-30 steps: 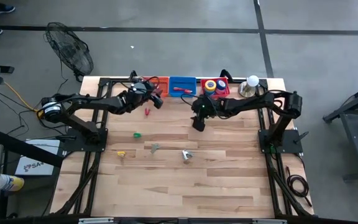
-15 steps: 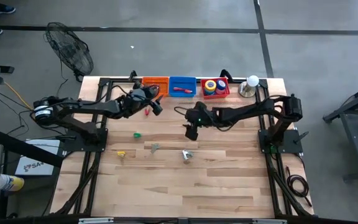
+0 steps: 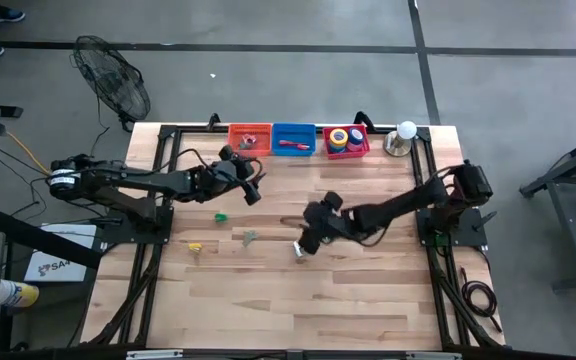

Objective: Pick and place Stapler, Stapler remover, tape
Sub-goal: Put the green staple remover into the orange bin

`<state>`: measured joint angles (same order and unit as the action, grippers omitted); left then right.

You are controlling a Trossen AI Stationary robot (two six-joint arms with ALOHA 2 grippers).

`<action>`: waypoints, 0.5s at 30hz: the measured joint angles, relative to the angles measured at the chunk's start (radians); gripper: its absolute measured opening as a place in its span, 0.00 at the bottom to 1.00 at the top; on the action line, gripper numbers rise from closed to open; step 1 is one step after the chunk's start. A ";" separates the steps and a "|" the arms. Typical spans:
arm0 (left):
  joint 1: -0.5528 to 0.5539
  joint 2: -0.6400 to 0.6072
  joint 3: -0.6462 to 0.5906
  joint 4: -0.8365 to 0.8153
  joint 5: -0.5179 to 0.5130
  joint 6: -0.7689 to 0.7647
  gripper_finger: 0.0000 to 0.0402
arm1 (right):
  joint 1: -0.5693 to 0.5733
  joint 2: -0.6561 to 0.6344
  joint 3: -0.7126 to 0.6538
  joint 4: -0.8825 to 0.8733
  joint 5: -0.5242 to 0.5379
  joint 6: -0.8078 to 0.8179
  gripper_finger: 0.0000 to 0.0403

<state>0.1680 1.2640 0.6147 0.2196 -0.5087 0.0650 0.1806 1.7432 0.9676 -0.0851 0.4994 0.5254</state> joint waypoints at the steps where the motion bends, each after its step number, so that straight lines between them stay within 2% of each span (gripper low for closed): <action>1: -0.009 0.000 0.000 -0.003 0.000 0.001 0.64 | 0.024 0.000 0.000 -0.017 0.024 0.034 0.59; 9: -0.053 0.000 0.000 -0.015 0.001 0.028 0.64 | 0.214 0.010 0.000 -0.079 0.183 0.241 0.59; 15: -0.053 0.000 0.000 -0.033 0.026 0.028 0.64 | 0.343 0.098 0.000 -0.088 0.174 0.370 0.59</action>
<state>0.1150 1.2640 0.6147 0.1862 -0.4824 0.0929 0.5234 1.8411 0.9676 -0.1733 0.6735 0.8952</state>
